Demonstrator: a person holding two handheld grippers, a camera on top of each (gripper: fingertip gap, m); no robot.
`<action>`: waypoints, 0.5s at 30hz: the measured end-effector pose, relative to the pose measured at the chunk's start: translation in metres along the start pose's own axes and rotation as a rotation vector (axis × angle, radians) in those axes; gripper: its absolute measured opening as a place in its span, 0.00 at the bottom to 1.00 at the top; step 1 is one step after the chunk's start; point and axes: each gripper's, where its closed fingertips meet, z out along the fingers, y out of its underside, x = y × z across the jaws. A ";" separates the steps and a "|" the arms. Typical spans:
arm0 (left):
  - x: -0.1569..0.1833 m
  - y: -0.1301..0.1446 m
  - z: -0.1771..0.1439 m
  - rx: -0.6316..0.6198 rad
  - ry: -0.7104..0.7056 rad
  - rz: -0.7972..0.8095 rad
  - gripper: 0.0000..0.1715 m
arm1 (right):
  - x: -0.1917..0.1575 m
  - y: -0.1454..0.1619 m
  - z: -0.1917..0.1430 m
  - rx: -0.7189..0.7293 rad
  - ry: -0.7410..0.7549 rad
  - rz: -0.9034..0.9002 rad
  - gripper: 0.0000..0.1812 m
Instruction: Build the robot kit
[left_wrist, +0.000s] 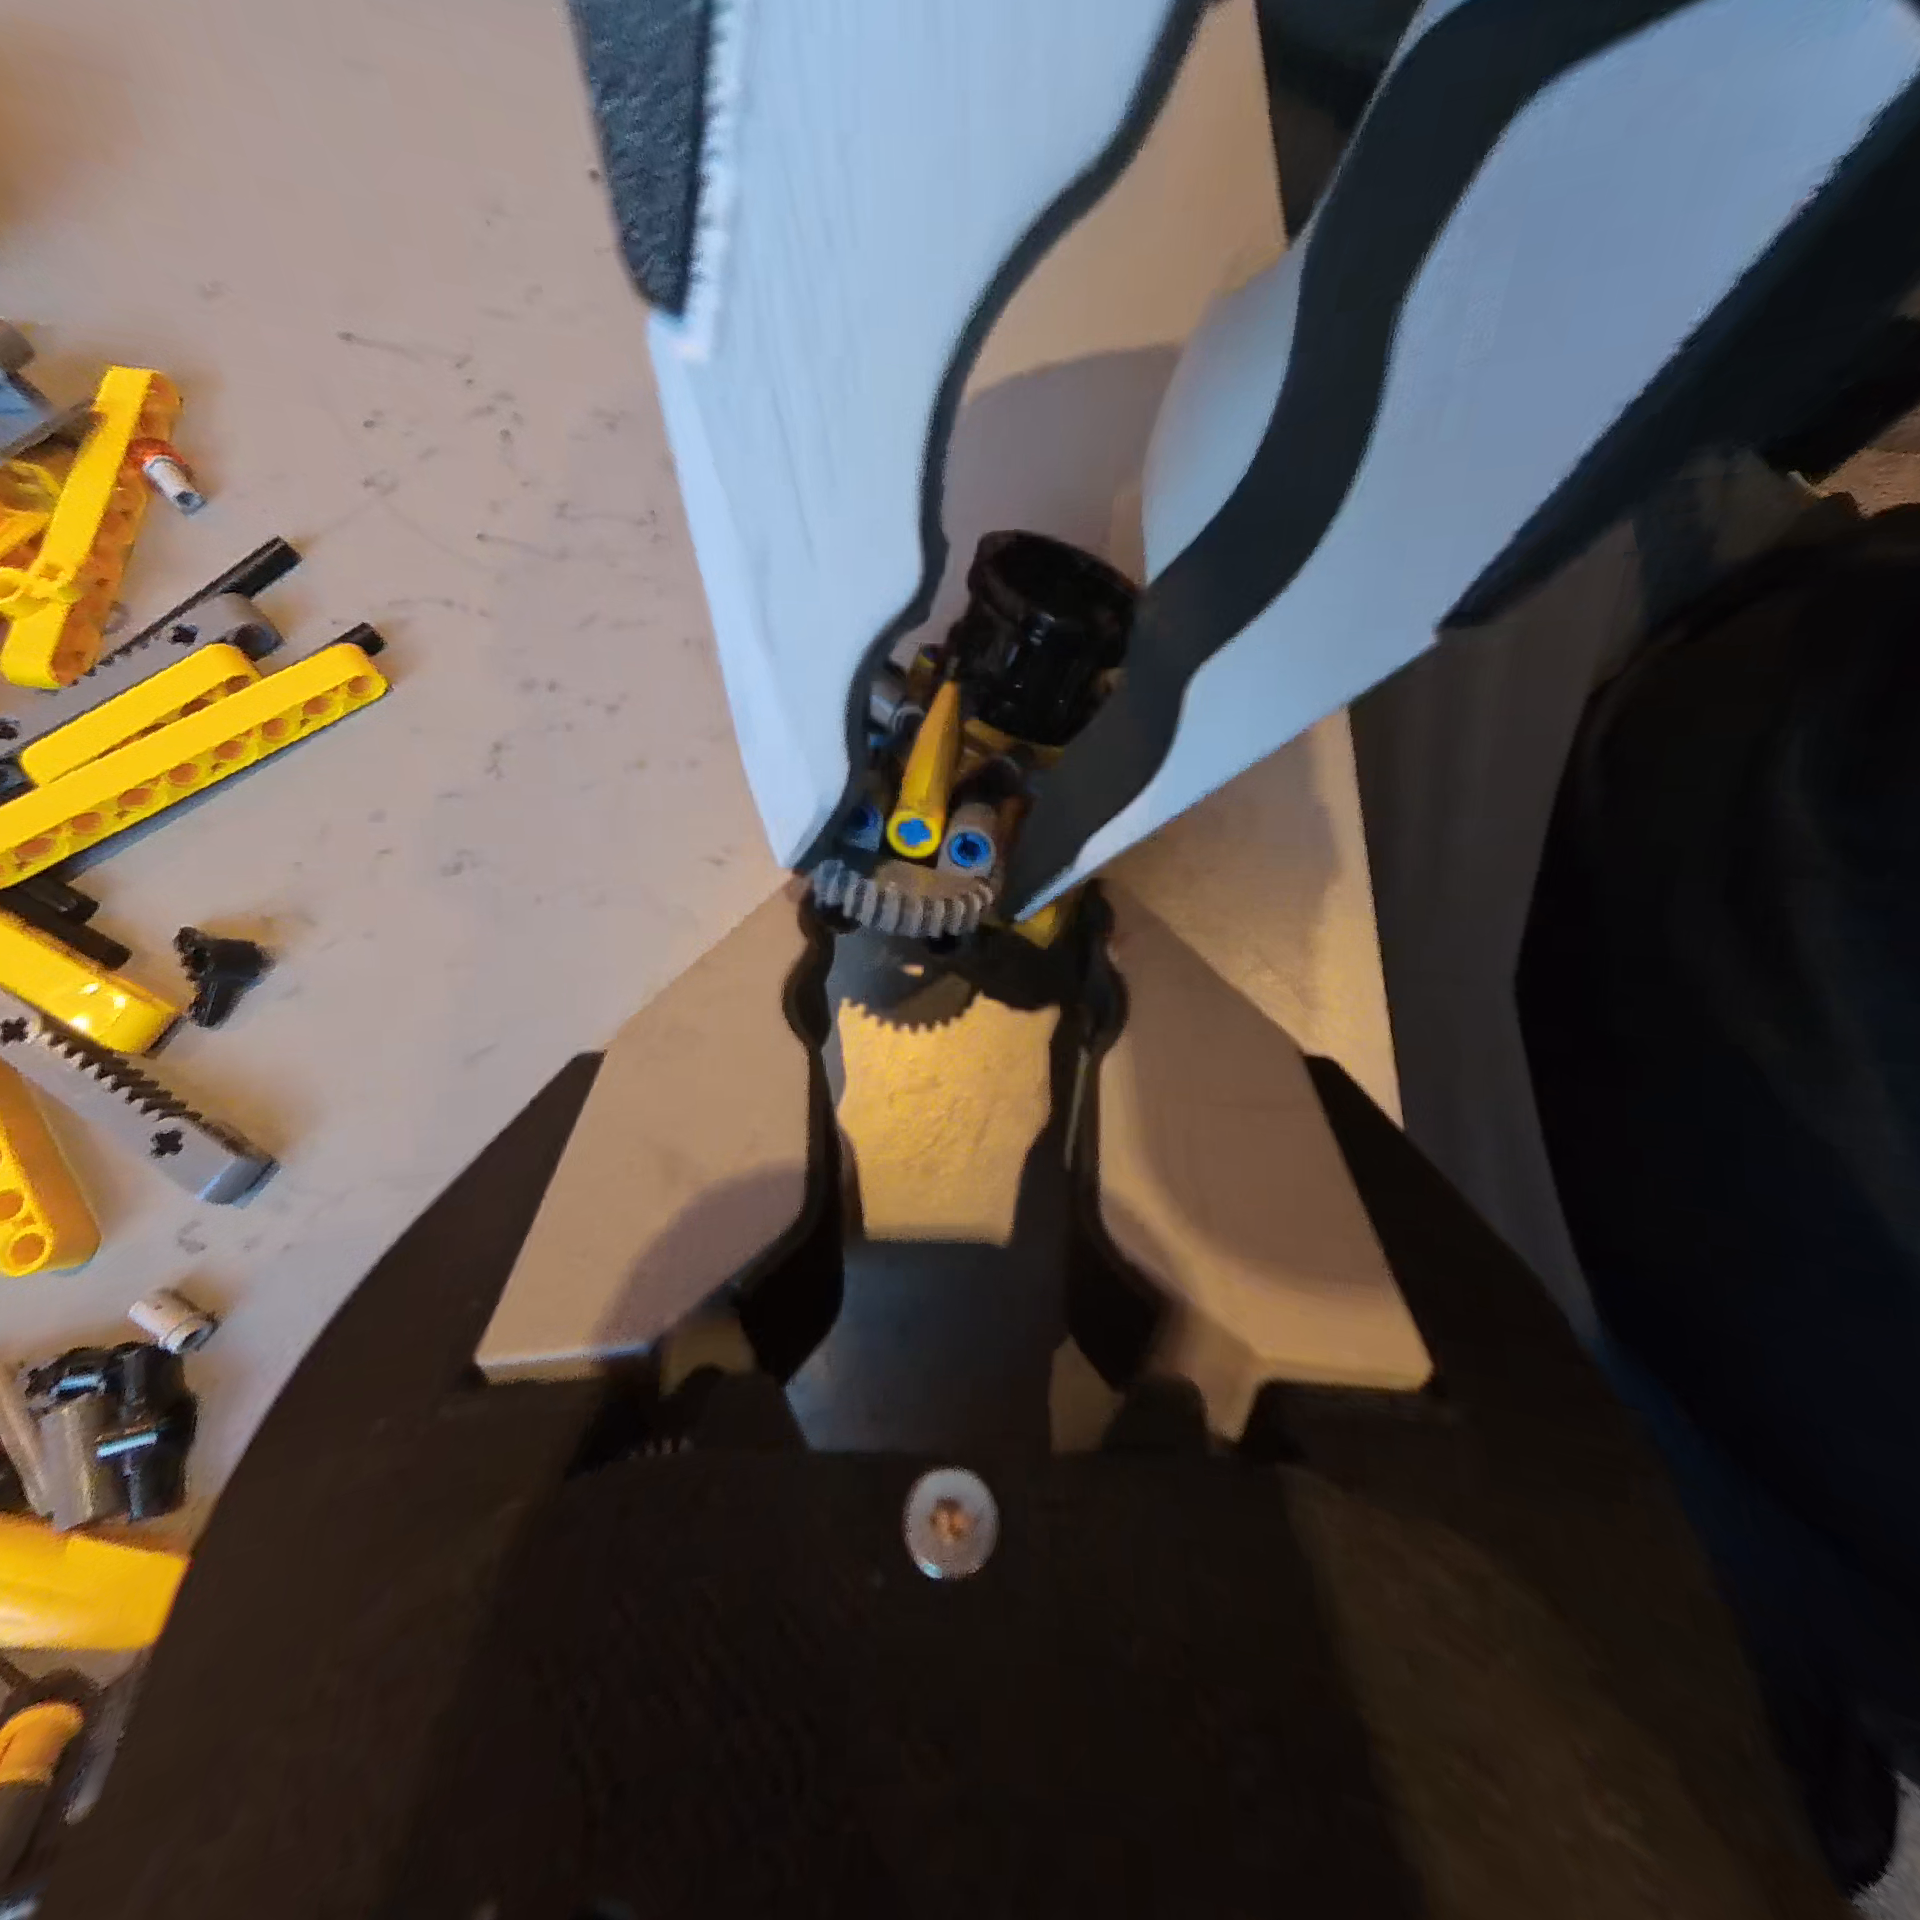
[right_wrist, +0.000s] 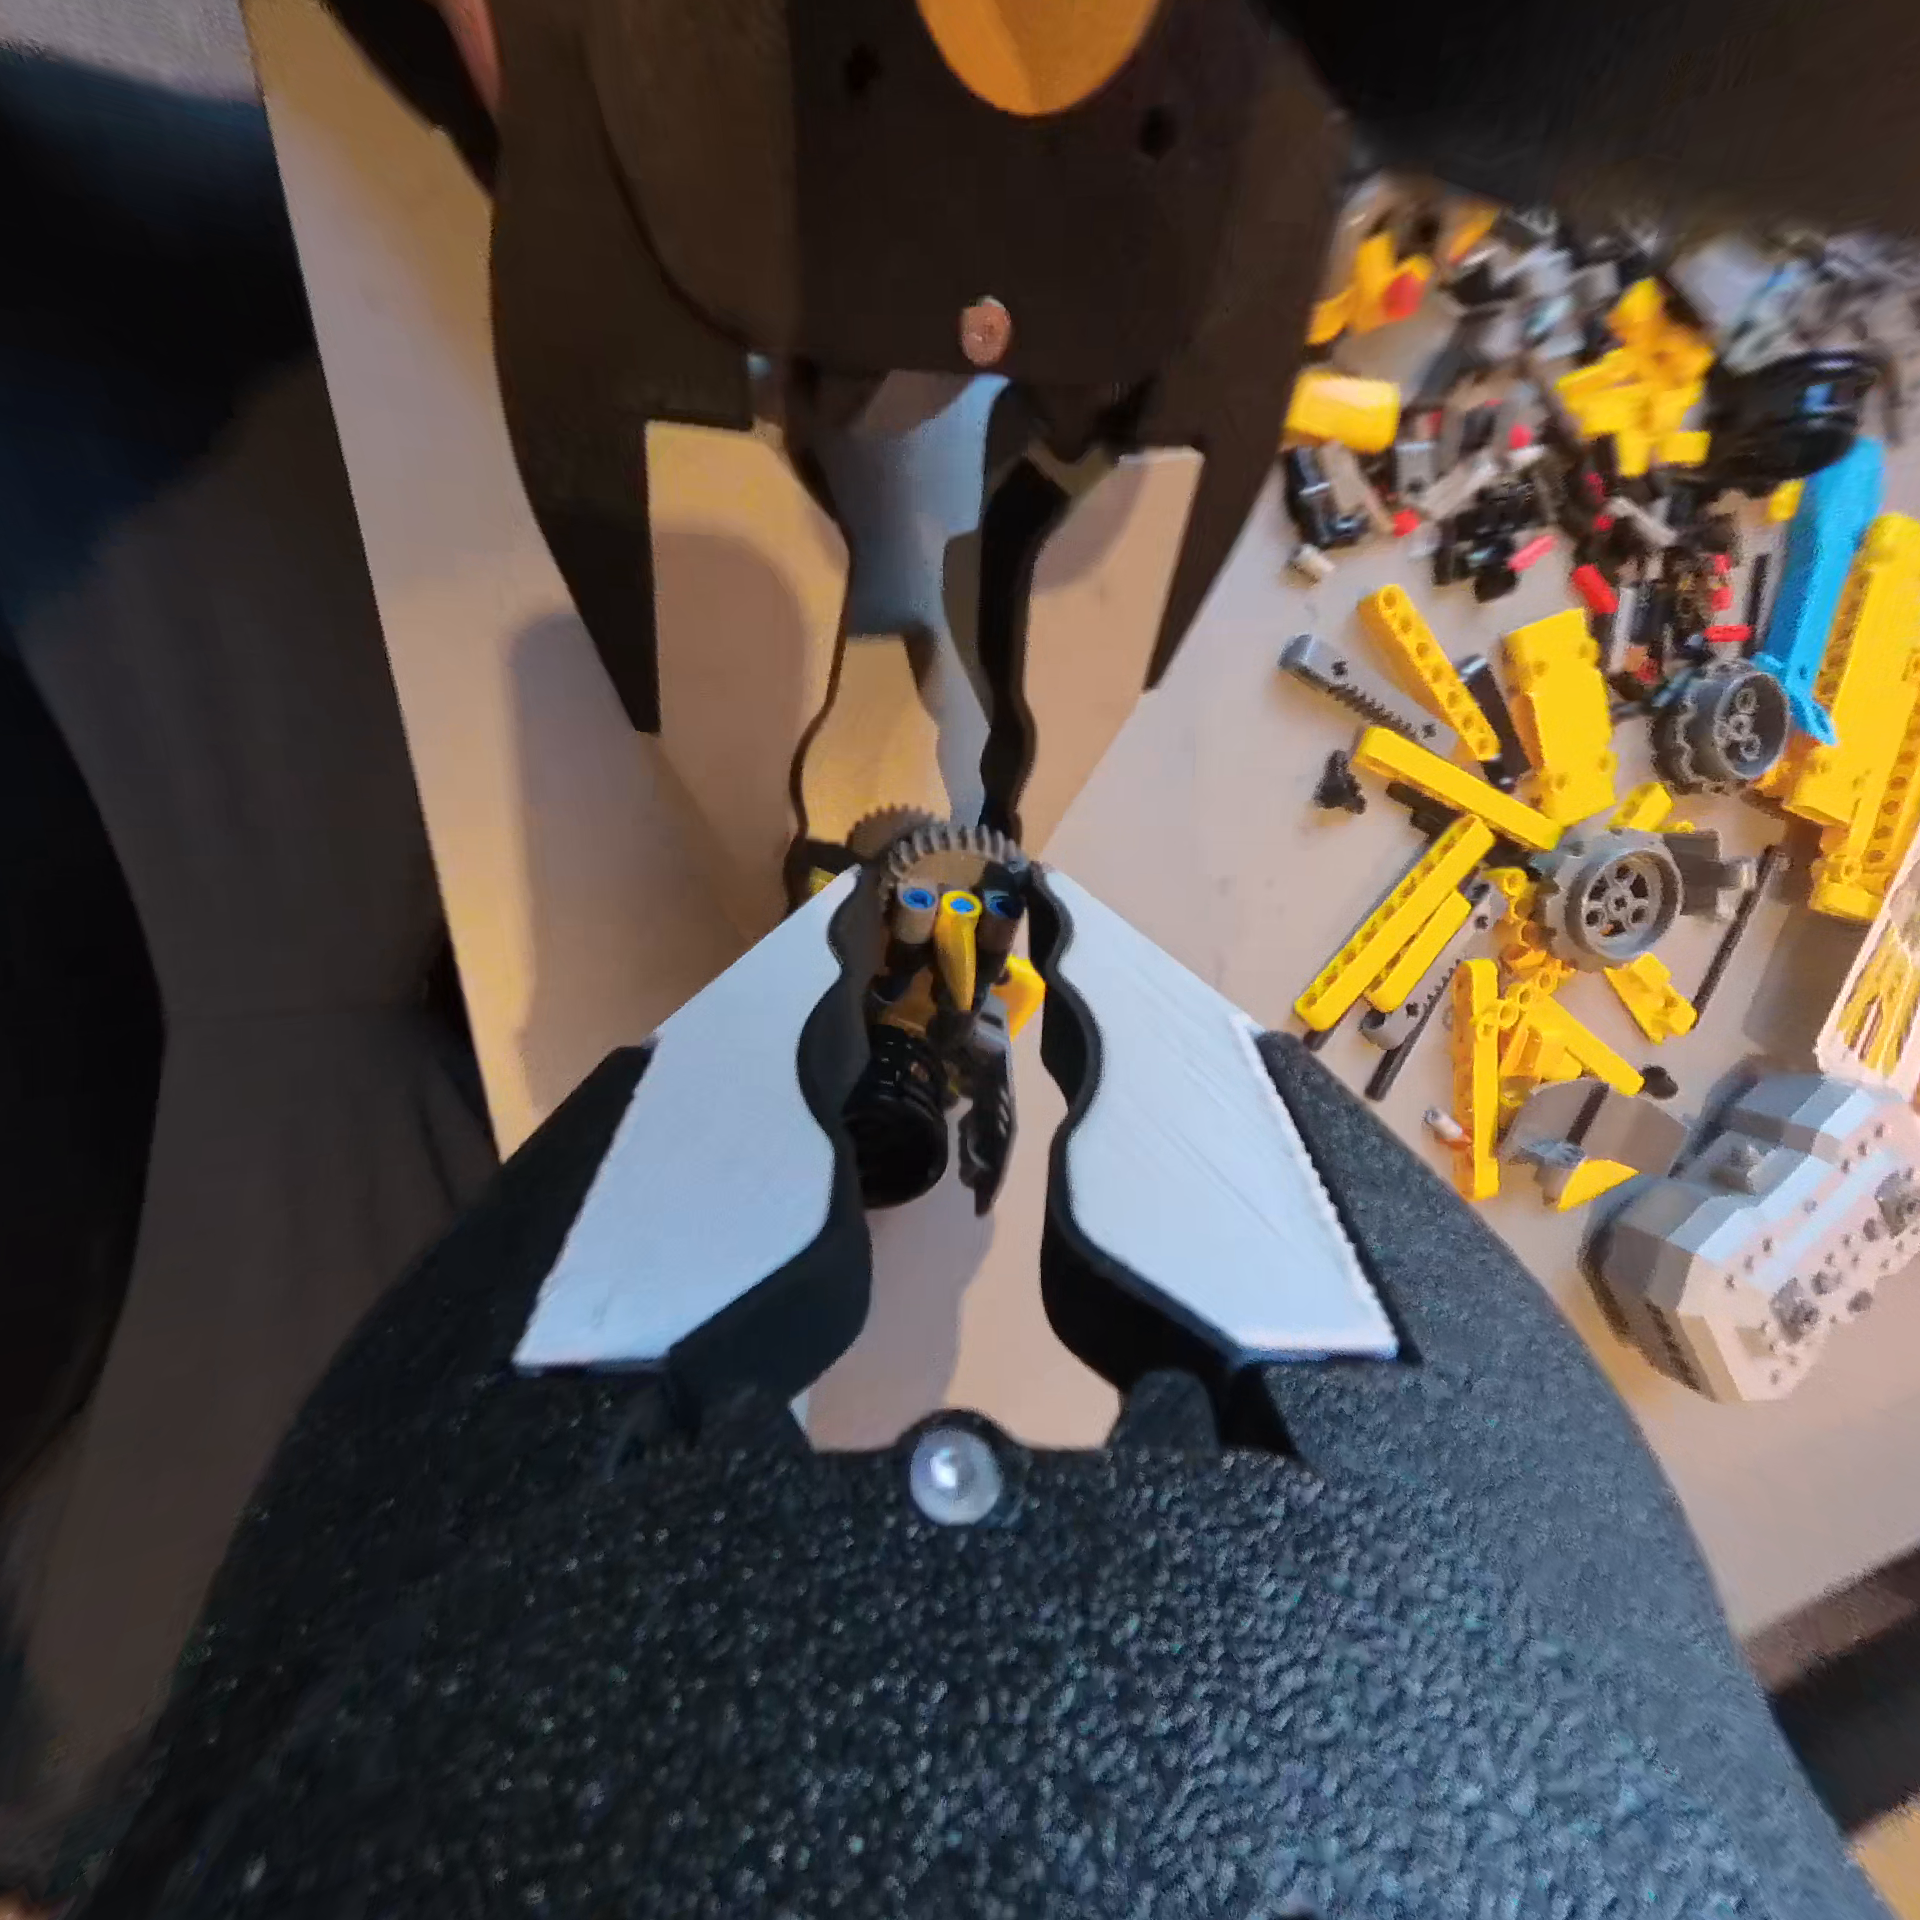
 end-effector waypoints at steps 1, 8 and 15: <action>-0.002 0.001 -0.001 0.002 -0.007 -0.016 0.26 | 0.004 0.000 -0.001 0.048 0.017 0.036 0.15; -0.003 -0.002 -0.006 0.035 0.067 -0.109 0.19 | 0.020 0.009 -0.020 0.335 -0.061 0.400 0.16; -0.023 -0.017 -0.027 0.184 -0.131 -0.079 0.19 | 0.035 -0.020 -0.085 0.969 -0.255 0.737 0.15</action>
